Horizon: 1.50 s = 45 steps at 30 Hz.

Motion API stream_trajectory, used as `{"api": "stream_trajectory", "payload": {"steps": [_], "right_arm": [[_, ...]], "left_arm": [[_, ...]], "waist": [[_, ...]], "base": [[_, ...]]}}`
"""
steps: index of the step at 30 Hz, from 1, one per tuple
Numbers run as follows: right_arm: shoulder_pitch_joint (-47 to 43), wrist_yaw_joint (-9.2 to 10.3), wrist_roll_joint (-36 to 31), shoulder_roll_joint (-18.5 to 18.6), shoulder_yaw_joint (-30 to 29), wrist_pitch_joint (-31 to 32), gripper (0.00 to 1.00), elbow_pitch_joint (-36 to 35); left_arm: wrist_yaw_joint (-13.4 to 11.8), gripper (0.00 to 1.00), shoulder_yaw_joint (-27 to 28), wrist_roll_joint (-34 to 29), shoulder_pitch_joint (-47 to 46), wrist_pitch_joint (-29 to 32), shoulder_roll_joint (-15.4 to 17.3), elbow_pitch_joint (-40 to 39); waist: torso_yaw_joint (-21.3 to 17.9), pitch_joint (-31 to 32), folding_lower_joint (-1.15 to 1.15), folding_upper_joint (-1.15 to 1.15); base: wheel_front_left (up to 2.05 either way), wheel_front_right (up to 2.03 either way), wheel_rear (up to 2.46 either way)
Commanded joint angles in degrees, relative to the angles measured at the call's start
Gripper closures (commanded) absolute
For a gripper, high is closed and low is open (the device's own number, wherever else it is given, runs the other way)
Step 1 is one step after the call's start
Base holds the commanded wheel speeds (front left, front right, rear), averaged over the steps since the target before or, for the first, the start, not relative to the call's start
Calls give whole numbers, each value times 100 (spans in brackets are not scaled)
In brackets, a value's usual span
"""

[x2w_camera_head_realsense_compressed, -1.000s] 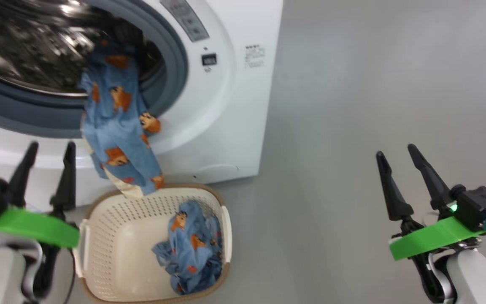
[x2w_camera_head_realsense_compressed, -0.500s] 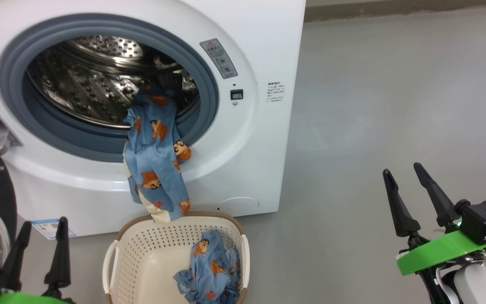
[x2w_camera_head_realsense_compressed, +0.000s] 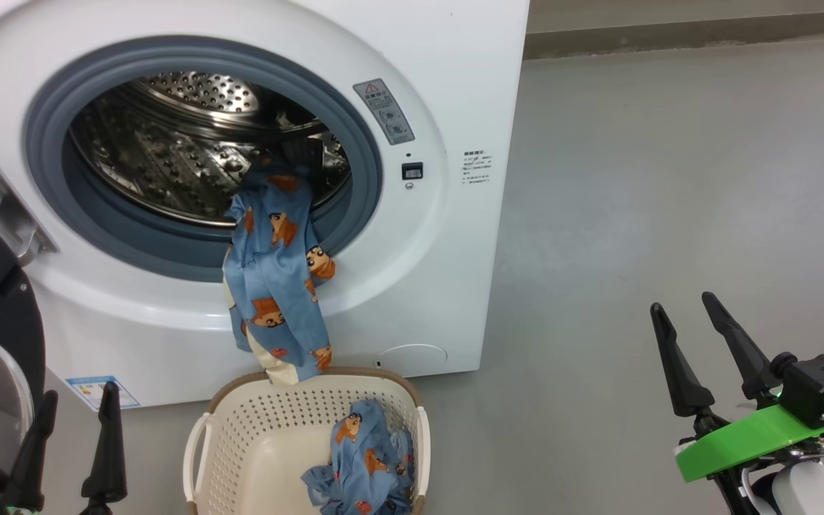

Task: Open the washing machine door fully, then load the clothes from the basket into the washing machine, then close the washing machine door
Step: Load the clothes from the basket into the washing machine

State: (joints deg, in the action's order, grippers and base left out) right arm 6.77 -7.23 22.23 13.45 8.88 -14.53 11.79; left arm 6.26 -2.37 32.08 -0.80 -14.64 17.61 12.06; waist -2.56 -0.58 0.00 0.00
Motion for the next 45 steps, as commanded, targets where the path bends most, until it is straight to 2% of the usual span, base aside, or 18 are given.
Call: {"api": "stream_trajectory", "payload": {"steps": [1, 27, 38, 45], "right_arm": [[53, -25, 90, 128, 95, -47, 0, -136], [130, -25, 77, 153, 130, -47, 0, -122], [194, -25, 29, 91, 142, -47, 0, -220], [291, -25, -150, -101, 108, -47, 0, -375]], "left_arm": [[7, 0, 255, -89, -116, -36, 107, -185], [64, 0, 278, -148, -142, -15, -23, -24], [94, 0, -77, -9, -599, 358, 11, 594], [117, 0, -420, 155, -1302, 463, 134, 1469]], "waist": [[-1, -10, 0, 0], [-74, -80, 0, 0], [-272, -458, 0, 0], [-515, -1002, 0, 0]], "base": [[0, 0, 0], [0, 0, 0], [0, 0, 0], [0, 0, 0]]}}
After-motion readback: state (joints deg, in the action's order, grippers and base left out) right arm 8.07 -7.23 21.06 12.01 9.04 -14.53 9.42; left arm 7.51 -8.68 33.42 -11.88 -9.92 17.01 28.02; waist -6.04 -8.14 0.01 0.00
